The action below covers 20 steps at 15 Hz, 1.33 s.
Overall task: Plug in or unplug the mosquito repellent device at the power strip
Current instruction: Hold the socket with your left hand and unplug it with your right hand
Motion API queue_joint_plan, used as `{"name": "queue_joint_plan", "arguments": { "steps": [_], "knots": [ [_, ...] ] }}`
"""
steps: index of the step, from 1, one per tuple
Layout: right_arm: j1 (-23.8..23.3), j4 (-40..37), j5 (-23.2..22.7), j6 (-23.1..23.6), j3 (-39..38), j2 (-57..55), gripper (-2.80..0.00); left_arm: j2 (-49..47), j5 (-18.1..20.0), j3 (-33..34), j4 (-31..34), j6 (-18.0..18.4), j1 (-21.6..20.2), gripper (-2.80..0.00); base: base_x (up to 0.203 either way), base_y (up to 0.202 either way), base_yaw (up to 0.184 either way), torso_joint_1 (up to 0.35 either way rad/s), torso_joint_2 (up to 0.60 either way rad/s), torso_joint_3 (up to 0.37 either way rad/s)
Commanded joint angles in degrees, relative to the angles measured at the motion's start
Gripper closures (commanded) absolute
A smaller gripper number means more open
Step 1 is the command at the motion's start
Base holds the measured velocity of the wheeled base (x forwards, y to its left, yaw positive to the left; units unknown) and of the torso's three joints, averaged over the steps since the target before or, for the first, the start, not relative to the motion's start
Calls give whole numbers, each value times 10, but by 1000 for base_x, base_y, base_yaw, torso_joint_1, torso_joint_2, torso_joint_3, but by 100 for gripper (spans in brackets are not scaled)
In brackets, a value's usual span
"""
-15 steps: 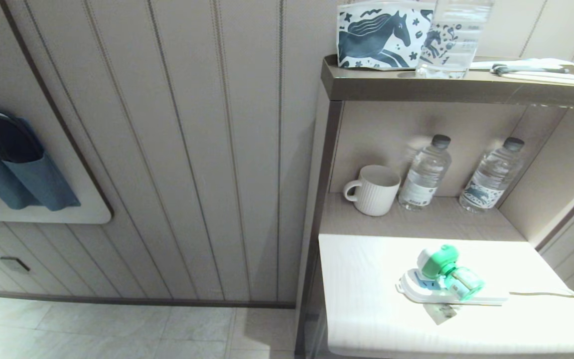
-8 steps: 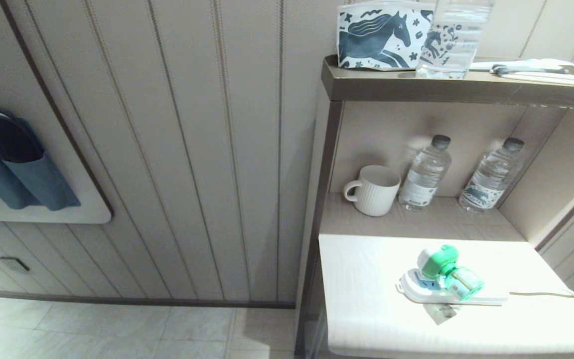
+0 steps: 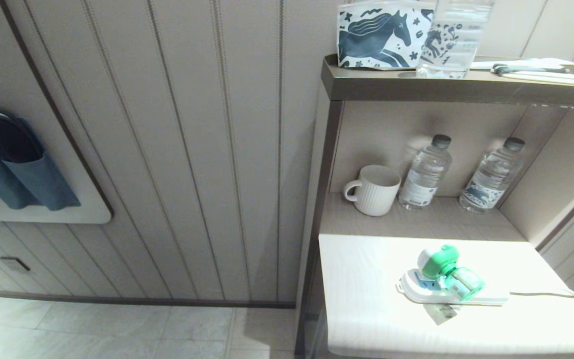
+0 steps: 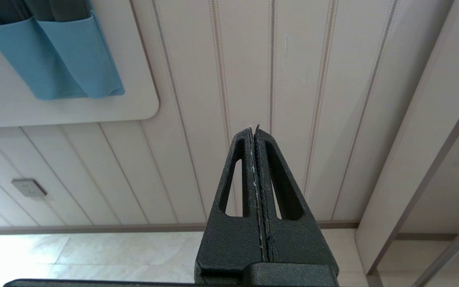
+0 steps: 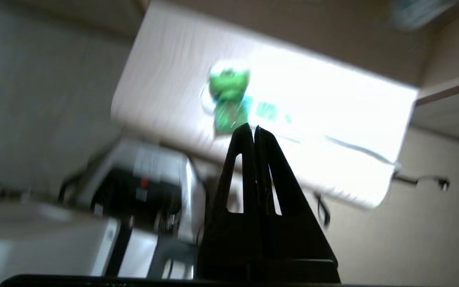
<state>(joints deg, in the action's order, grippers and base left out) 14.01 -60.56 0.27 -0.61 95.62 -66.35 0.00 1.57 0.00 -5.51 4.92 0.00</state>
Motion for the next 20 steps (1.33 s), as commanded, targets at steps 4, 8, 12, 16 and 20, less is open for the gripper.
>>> {"name": "queue_joint_plan", "arguments": {
  "steps": [4, 8, 12, 16, 20],
  "knots": [
    [65, -93, 1, 0, 12, -145, 0, 0, 0, 0, 0, 0, 0, 0, 0, 0, 0, 0, 0, 0],
    [64, -91, 7, -3, 12, -192, 0, 0, 0, 0, 0, 0, 0, 0, 0, 0, 0, 0, 0, 0],
    [65, -91, 5, -1, 2, -222, -280, 0, 0, 0, 0, 0, 0, 0, 0, 0, 0, 0, 0, 0],
    [66, -63, 10, 9, -18, -228, -280, 0, 0, 0, -1, 0, 0, 0, 0, 0, 0, 0, 0, 0],
    [66, -60, 30, 9, -24, -255, -280, 0, 0, 0, 0, 0, 0, 0, 0, 0, 0, 0, 0, 0]
  ]
}}
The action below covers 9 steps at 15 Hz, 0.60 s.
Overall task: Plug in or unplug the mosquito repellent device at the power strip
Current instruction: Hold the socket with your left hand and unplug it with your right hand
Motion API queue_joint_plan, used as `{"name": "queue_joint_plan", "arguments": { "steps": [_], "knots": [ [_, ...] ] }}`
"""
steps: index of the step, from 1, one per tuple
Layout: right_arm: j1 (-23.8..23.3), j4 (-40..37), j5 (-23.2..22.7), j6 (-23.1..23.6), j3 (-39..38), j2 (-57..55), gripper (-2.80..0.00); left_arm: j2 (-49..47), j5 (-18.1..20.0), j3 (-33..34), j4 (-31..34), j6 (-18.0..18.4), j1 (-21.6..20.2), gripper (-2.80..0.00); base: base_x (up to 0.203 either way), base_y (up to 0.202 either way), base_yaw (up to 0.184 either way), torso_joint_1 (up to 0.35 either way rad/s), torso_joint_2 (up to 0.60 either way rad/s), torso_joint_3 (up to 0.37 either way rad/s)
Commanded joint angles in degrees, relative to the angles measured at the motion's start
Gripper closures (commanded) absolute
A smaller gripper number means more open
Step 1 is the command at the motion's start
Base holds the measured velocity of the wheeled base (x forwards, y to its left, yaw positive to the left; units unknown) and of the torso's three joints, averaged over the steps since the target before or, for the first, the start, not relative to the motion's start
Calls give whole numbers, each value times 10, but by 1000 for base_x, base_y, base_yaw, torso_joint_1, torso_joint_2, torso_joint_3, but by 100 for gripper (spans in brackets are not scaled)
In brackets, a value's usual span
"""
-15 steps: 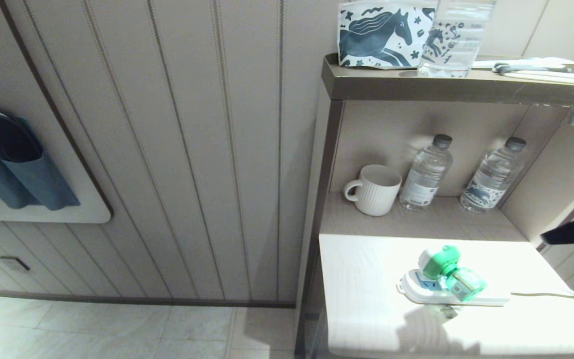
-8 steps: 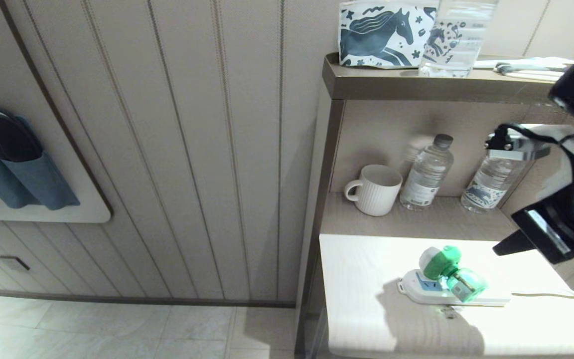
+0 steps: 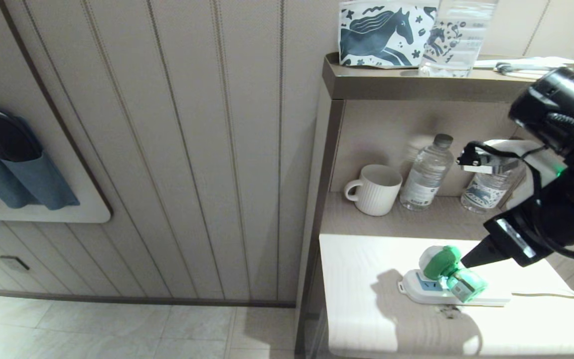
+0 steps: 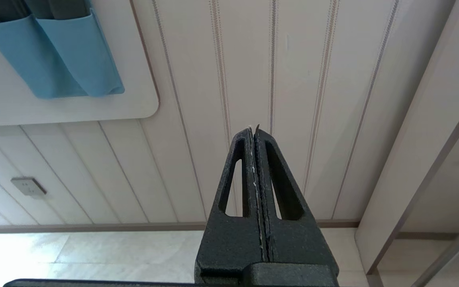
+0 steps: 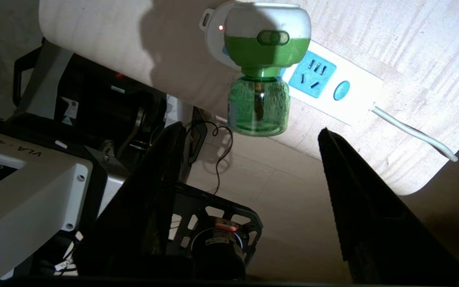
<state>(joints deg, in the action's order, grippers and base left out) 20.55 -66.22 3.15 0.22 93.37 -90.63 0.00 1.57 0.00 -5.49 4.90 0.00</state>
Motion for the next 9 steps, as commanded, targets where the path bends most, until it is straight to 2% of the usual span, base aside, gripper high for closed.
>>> {"name": "queue_joint_plan", "arguments": {
  "steps": [1, 9],
  "knots": [
    [0, 4, 6, 0, -4, -20, -280, 0, 0, 0, -1, 0, 0, 0, 0, 0, 0, 0, 0, 0],
    [0, 37, 7, 0, -22, -73, -280, 0, 0, 0, -1, 0, 0, 0, 0, 0, 0, 0, 0, 0]
  ]
}}
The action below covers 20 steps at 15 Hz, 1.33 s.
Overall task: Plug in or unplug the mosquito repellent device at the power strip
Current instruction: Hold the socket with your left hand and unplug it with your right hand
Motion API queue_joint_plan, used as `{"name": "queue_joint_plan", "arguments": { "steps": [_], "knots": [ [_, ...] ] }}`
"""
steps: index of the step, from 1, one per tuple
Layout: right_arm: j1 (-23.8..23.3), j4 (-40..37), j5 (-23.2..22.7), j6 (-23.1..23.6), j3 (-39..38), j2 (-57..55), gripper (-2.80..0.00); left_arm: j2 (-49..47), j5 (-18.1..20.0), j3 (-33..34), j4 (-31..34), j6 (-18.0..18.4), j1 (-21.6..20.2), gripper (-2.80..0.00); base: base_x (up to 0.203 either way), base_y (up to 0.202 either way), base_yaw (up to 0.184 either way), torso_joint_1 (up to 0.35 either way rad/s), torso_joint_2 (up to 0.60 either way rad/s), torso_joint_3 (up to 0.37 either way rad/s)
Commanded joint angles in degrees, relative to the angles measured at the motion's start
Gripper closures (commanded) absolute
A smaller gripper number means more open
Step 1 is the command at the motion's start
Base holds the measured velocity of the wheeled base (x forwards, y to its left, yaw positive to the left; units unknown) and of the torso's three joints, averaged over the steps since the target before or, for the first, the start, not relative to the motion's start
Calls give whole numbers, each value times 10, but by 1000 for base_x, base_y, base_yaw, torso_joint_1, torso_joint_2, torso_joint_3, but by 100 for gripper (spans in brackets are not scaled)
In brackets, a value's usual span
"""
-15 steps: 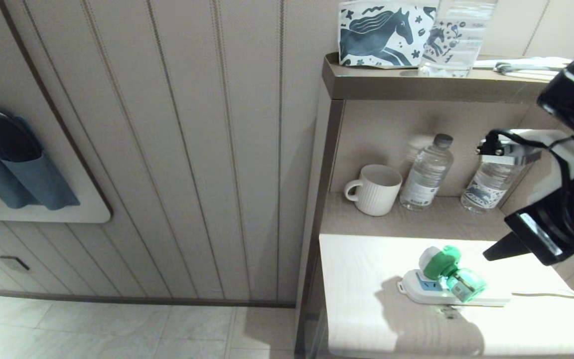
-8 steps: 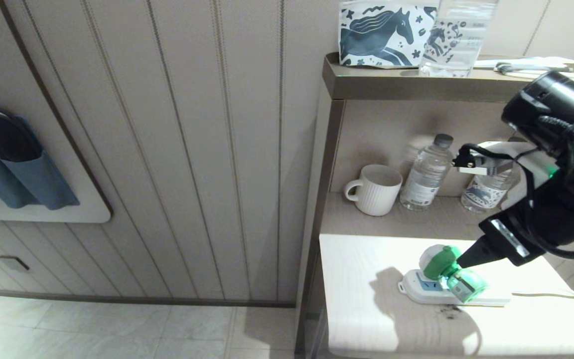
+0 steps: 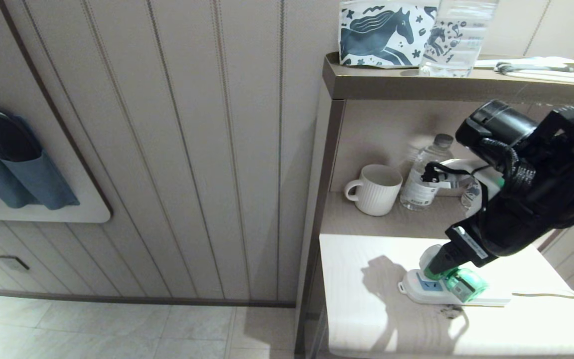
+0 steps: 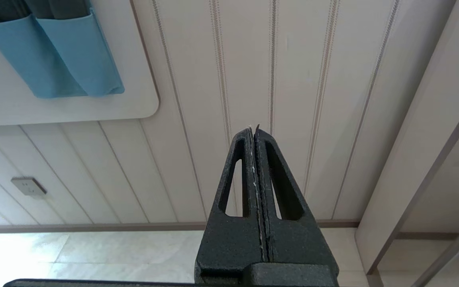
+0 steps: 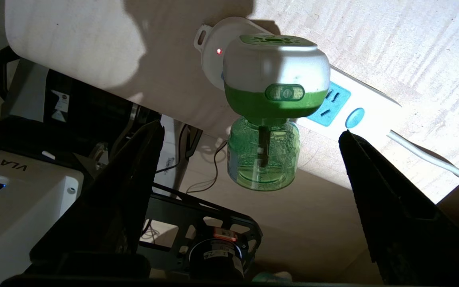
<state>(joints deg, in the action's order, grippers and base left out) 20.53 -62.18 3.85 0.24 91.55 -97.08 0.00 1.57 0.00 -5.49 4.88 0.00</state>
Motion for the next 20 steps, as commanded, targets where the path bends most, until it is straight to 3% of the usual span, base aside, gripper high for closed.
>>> {"name": "queue_joint_plan", "arguments": {
  "steps": [1, 20],
  "knots": [
    [0, 3, 0, 0, -9, -10, -280, 0, 0, 0, -1, 1, 0, 0, 0, 0, 0, 0, 0, 0],
    [-9, 39, 5, -4, -64, -24, -280, 0, 1, 0, -1, 0, 0, 0, 0, 0, 0, 0, 0, 0]
  ]
}}
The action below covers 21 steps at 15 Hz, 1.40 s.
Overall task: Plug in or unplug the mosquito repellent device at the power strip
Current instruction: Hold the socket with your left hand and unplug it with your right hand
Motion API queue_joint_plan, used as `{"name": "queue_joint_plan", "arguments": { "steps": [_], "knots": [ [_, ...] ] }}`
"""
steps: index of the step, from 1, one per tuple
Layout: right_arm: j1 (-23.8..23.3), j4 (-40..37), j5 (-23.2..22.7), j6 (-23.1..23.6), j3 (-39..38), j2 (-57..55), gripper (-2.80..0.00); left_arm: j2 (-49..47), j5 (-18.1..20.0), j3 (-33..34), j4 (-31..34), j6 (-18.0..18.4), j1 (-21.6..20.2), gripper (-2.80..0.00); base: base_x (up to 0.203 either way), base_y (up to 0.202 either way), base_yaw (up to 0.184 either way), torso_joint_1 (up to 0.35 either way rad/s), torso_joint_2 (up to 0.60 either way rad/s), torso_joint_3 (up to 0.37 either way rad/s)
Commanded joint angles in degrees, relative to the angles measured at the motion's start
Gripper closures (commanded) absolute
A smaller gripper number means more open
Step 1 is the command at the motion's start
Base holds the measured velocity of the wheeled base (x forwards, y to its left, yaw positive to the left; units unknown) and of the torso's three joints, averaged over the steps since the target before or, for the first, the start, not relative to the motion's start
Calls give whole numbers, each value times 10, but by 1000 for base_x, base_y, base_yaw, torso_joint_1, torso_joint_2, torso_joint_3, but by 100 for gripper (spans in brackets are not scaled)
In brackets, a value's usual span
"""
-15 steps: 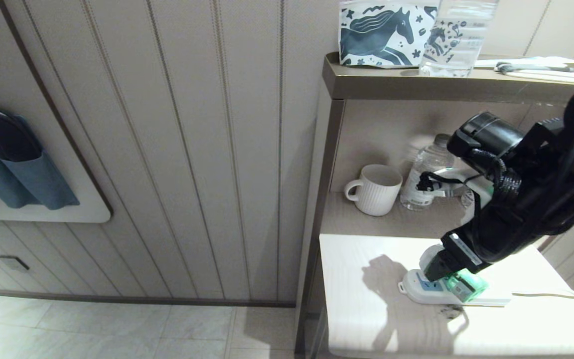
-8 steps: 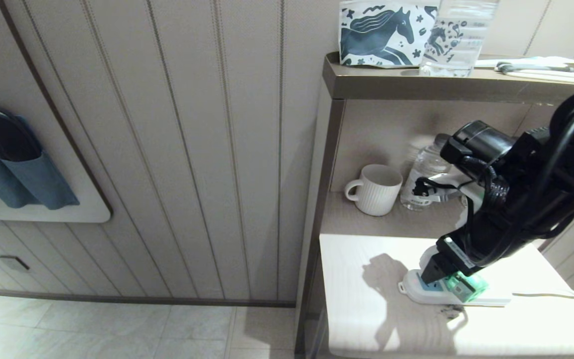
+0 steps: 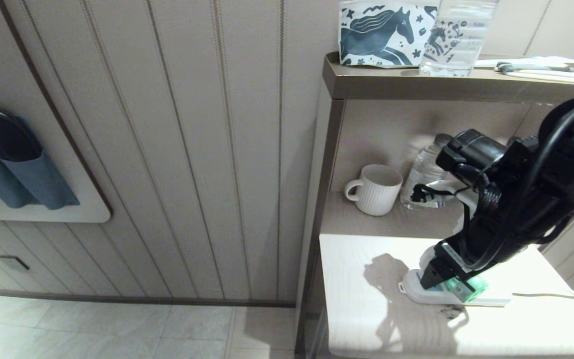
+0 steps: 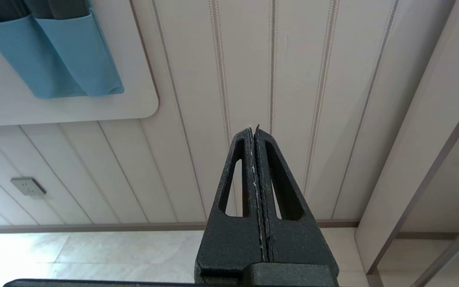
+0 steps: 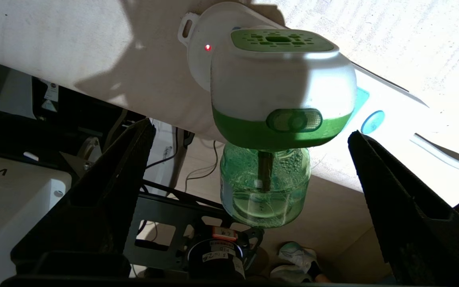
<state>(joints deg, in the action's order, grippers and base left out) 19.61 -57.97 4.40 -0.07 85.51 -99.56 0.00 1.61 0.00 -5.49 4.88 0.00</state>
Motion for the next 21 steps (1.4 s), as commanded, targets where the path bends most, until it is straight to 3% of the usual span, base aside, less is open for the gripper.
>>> {"name": "queue_joint_plan", "arguments": {
  "steps": [1, 9, 21],
  "knots": [
    [0, 0, 0, -1, -7, -1, -280, 0, 0, 0, -1, 0, 0, 0, 0, 0, 0, 0, 0, 0],
    [-8, 26, 1, -34, -16, -12, -280, 0, 0, 0, -1, 0, 0, 0, 0, 0, 0, 0, 0, 0],
    [-32, 27, 3, -34, -14, -15, -280, 0, 0, 0, -1, 0, 0, 0, 0, 0, 0, 0, 0, 0]
  ]
}}
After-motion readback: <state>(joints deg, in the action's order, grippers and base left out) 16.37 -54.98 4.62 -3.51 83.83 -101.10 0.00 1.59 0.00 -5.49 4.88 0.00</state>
